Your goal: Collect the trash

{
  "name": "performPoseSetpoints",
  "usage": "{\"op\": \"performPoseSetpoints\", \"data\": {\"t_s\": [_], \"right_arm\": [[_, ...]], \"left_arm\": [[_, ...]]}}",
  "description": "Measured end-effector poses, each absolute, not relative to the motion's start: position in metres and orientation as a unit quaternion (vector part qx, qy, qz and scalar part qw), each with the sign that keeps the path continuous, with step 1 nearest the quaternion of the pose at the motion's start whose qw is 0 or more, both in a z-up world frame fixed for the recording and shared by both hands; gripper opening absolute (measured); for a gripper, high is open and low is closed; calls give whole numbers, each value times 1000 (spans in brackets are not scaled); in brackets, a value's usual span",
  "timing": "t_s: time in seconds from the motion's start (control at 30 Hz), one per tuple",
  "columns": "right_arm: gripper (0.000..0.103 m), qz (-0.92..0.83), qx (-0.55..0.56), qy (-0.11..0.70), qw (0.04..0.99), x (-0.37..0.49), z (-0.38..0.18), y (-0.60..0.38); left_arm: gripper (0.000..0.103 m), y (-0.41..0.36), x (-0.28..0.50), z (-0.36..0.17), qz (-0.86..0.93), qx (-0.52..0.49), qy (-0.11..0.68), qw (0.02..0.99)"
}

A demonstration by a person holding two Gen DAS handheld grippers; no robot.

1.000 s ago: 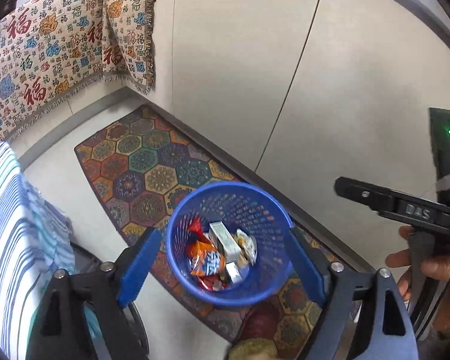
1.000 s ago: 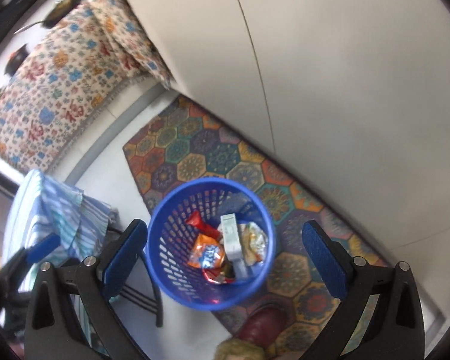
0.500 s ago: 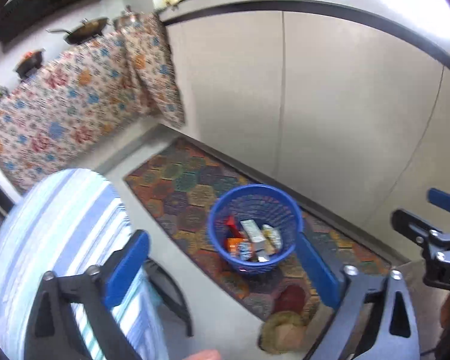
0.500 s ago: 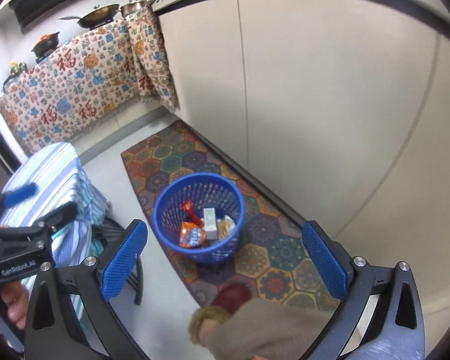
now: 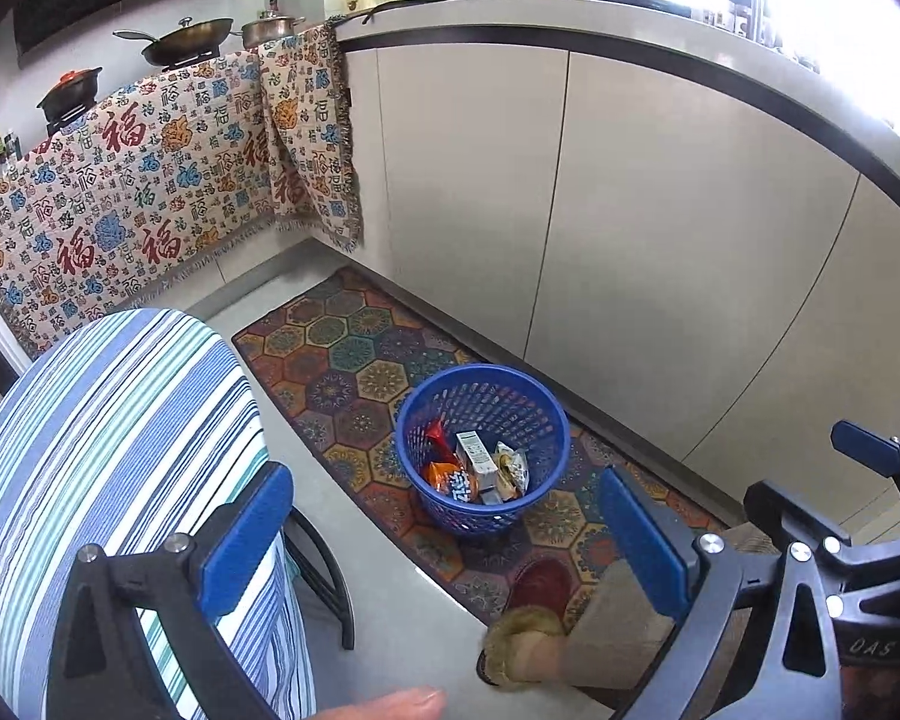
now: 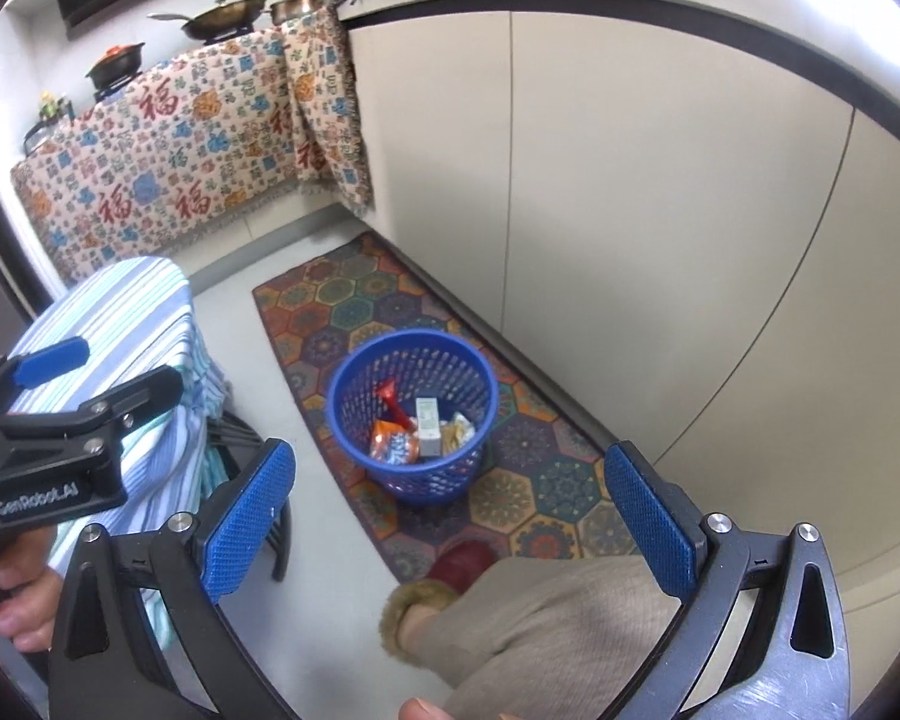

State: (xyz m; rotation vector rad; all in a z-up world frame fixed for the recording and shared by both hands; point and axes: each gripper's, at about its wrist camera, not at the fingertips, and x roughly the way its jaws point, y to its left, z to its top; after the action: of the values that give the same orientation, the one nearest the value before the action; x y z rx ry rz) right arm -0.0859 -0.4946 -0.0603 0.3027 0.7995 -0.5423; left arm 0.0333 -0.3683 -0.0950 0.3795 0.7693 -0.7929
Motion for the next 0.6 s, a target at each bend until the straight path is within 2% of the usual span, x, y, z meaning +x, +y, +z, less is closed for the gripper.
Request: {"op": "performPoseSetpoints", "data": {"t_s": [0.6], "right_arm": [[103,-246,144,383,879,-83,-55,-487]], "left_arm": [[103,-364,41,-93,-372,171,371,834]]}}
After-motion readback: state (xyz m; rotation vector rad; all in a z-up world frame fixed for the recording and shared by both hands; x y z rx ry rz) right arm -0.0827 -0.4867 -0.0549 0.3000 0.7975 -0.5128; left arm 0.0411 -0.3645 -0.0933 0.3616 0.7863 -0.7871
